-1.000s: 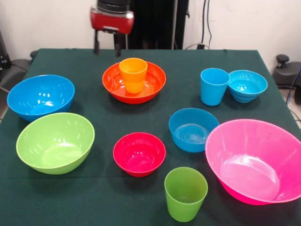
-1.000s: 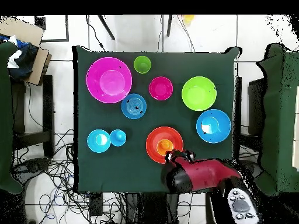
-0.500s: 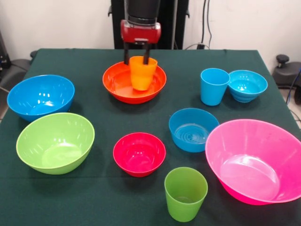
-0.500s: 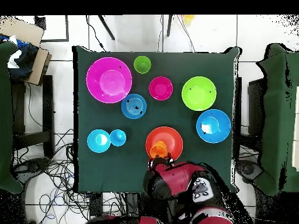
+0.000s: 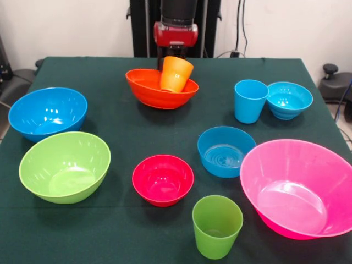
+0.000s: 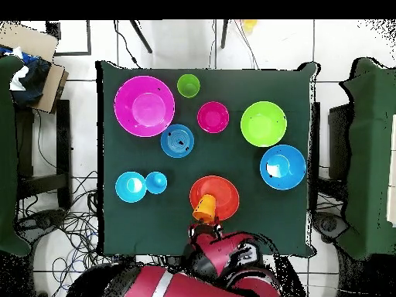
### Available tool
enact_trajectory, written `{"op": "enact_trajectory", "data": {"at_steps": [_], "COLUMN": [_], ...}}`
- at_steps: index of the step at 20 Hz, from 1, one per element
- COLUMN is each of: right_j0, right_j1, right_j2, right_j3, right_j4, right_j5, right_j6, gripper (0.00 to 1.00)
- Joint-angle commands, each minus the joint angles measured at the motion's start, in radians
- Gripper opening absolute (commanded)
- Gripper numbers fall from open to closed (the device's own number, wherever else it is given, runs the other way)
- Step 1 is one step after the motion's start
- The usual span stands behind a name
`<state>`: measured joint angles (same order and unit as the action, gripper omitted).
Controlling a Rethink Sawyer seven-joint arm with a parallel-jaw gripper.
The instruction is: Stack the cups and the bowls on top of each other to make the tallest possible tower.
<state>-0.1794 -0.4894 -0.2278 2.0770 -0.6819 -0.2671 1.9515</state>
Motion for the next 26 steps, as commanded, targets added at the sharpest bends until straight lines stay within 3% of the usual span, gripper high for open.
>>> {"op": "enact_trajectory", "data": {"at_steps": [1, 2, 3, 4, 5, 6, 7, 8, 11, 14, 17, 18, 19, 20, 26], "right_j0": [-0.123, -0.212, -0.226, -0.311, -0.325, -0.404, -0.421, -0.489, -0.584, -0.605, -0.603, -0.577, -0.575, -0.536, -0.504], "right_j1": [-0.168, -0.187, -0.194, -0.284, -0.301, -0.352, -0.370, -0.411, -0.487, -0.487, -0.490, -0.449, -0.457, -0.380, -0.337], "right_j2": [0.001, 0.057, 0.061, 0.099, 0.101, 0.186, 0.197, 0.272, 0.382, 0.447, 0.463, 0.443, 0.445, 0.416, 0.378], "right_j3": [0.178, 0.147, 0.154, 0.207, 0.222, 0.223, 0.234, 0.236, 0.260, 0.209, 0.192, 0.150, 0.151, 0.078, 0.042], "right_j4": [-0.085, -0.118, -0.124, -0.178, -0.187, -0.179, -0.181, -0.159, -0.104, -0.044, -0.041, -0.054, -0.054, -0.073, -0.104], "right_j5": [-0.002, 0.057, 0.062, 0.107, 0.110, 0.185, 0.195, 0.256, 0.339, 0.411, 0.437, 0.436, 0.442, 0.436, 0.410], "right_j6": [0.127, 0.102, 0.096, 0.078, 0.073, 0.041, 0.032, -0.004, -0.067, -0.102, -0.090, -0.069, -0.063, -0.036, 0.002], "gripper": [1.00, 1.00, 1.00, 1.00, 1.00, 1.00, 1.00, 1.00, 1.00, 1.00, 1.00, 1.00, 1.00, 1.00, 1.00]}}
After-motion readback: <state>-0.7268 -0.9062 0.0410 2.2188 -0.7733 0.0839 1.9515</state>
